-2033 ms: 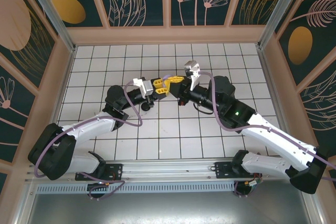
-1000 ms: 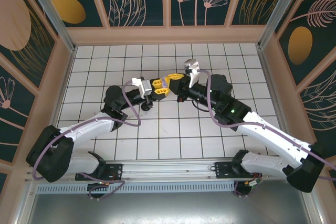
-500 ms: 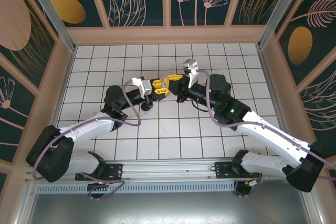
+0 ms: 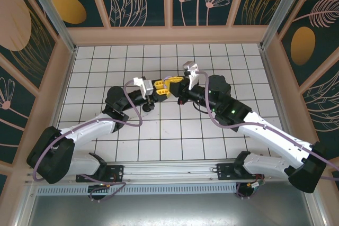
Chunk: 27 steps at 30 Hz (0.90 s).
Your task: Insert wireless bluetooth earbuds into charging case
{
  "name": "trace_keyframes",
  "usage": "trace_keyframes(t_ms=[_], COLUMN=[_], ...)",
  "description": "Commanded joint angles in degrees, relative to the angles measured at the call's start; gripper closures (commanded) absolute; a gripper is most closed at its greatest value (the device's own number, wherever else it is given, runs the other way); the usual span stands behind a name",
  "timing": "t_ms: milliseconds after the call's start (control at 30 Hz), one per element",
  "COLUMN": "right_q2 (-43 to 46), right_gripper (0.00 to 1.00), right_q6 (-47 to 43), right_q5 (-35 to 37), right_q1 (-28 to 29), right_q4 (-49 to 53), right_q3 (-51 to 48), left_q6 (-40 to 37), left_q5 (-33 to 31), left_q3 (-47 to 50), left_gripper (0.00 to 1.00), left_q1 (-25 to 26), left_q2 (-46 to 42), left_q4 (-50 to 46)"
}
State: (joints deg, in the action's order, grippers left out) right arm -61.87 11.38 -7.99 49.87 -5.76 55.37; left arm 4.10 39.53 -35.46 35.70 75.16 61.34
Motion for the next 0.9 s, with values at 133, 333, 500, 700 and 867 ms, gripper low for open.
trace_keyframes(t_ms=[133, 333, 500, 700, 867], right_q2=[-0.4, -1.8, -3.7, -3.2, -0.1], right_gripper=[1.0, 0.69, 0.36, 0.26, 0.25], right_q6=[-0.3, 1.7, 2.5, 5.2, 11.1], right_q5=[2.5, 5.4, 5.6, 5.7, 6.0], right_q1=[0.1, 0.0, -0.7, -3.5, -9.3], right_q4=[7.5, 9.2, 11.0, 12.0, 12.3], right_q3=[-2.5, 3.0, 10.1, 15.5, 16.9], left_q6=[1.6, 1.6, 1.9, 2.9, 2.9], left_q5=[0.2, -0.1, -0.6, -1.5, -2.5], left_q3=[-2.6, -2.4, -1.5, -0.1, 1.0], left_gripper=[1.0, 1.0, 1.0, 1.0, 1.0], left_q1=[0.6, 0.6, 0.7, 0.7, 0.7], left_q2=[-1.4, -0.1, 2.0, 3.4, 3.6], left_q4=[7.9, 7.2, 7.7, 10.0, 11.1])
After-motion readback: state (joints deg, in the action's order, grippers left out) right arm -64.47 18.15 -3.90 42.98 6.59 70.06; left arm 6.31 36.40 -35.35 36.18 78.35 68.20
